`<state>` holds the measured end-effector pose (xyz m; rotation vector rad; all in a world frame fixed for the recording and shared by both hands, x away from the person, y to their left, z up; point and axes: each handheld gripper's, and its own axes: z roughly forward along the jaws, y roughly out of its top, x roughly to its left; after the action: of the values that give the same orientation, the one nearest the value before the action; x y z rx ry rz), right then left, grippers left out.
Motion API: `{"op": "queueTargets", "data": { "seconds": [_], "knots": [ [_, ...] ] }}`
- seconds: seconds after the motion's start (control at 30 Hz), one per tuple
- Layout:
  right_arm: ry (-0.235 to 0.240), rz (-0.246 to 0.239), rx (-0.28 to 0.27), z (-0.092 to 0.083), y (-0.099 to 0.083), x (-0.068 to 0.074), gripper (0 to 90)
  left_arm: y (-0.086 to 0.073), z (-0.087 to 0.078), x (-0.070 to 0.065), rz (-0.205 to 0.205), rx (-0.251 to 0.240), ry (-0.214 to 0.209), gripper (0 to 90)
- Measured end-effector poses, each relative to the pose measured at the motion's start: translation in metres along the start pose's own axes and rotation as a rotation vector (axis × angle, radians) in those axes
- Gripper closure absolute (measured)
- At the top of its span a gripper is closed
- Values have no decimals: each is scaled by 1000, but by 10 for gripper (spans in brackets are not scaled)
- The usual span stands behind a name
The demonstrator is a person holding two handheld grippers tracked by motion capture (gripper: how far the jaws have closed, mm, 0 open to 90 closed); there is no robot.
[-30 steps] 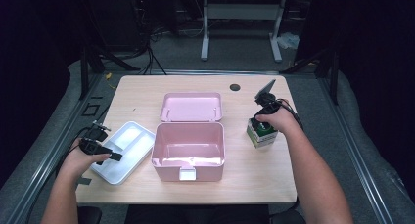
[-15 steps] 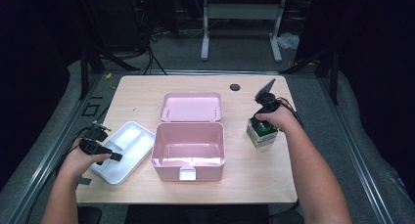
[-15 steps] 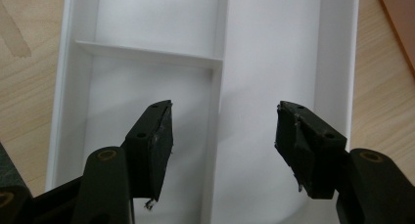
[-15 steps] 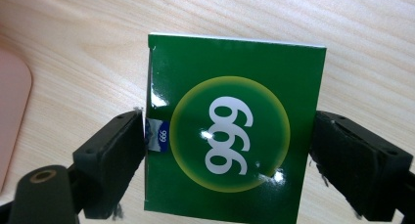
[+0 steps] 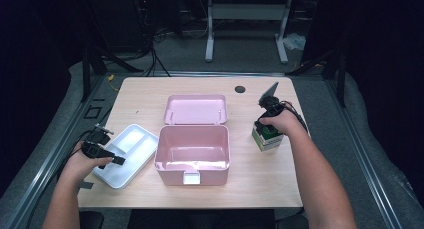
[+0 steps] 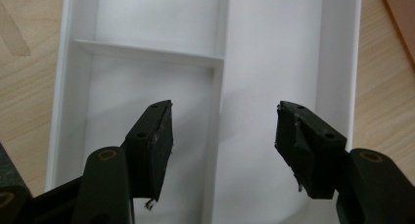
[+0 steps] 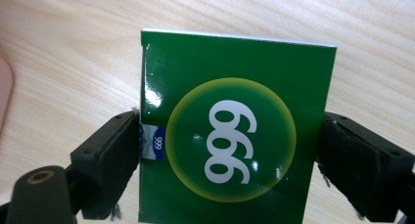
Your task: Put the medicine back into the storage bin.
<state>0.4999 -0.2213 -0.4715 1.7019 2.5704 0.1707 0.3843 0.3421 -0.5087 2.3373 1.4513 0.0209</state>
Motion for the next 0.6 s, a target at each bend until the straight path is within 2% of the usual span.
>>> {"op": "queueTargets", "data": {
  "seconds": [0.37, 0.6],
  "knots": [
    [-30, -5, 12, 2, 2, 3, 145, 0, 0, 0, 4, 4, 1, 390],
    [-23, -5, 14, -1, 1, 2, 150, 0, 1, 0, 9, 6, 0, 390]
  ]
}}
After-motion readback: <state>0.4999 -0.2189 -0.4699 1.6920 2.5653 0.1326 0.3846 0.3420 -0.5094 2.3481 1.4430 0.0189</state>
